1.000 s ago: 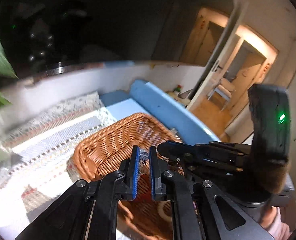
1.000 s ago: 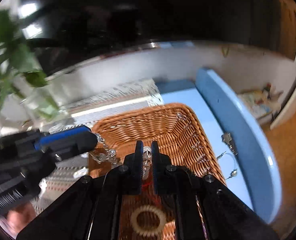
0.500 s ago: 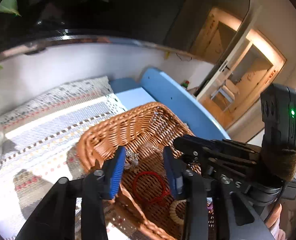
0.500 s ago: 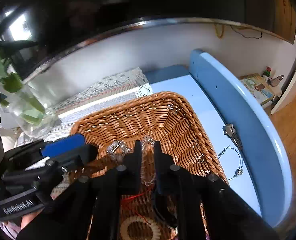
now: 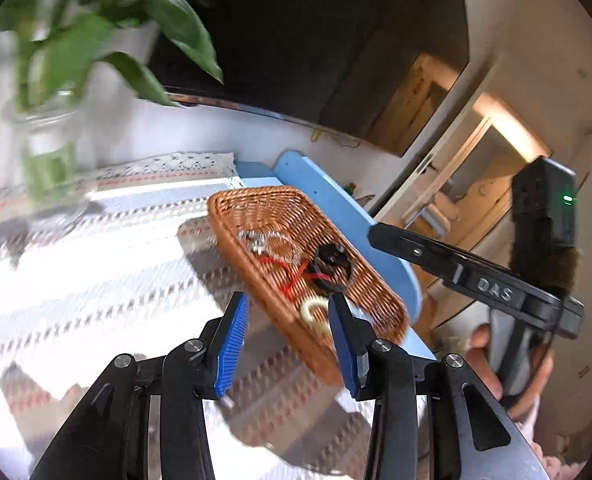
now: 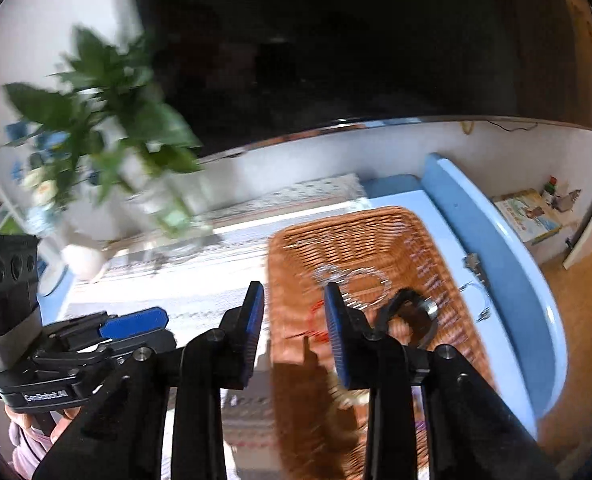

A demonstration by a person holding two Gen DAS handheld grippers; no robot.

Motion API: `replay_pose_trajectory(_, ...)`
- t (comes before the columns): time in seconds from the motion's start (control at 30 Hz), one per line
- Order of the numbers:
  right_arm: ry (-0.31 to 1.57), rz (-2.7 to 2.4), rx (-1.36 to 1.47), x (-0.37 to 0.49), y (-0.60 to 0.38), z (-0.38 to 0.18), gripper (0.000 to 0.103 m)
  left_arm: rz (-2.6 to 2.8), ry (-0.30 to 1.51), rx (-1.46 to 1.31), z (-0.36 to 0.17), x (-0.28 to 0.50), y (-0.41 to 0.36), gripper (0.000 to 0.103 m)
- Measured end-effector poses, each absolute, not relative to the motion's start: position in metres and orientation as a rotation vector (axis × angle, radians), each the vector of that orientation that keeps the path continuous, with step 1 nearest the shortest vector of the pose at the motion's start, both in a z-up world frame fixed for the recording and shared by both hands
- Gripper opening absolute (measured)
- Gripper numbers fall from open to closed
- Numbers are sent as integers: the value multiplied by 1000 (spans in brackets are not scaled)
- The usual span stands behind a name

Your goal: Organize jewelry

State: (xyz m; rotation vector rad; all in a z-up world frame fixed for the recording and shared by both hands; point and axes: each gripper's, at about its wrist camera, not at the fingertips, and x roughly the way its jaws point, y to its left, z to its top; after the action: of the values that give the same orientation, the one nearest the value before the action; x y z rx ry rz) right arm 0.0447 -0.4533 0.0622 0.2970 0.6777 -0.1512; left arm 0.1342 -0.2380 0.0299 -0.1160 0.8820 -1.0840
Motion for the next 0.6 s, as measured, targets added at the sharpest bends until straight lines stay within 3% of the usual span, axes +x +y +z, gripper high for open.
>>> replay_pose_trajectory(0.33,671,-6,178,22,-327,63,37,-831,720,-111,56,106,-76,45)
replay_pose_trajectory(0.6,727,62,127,40,-250,10,37,-661,722,-177,31,120,13,45)
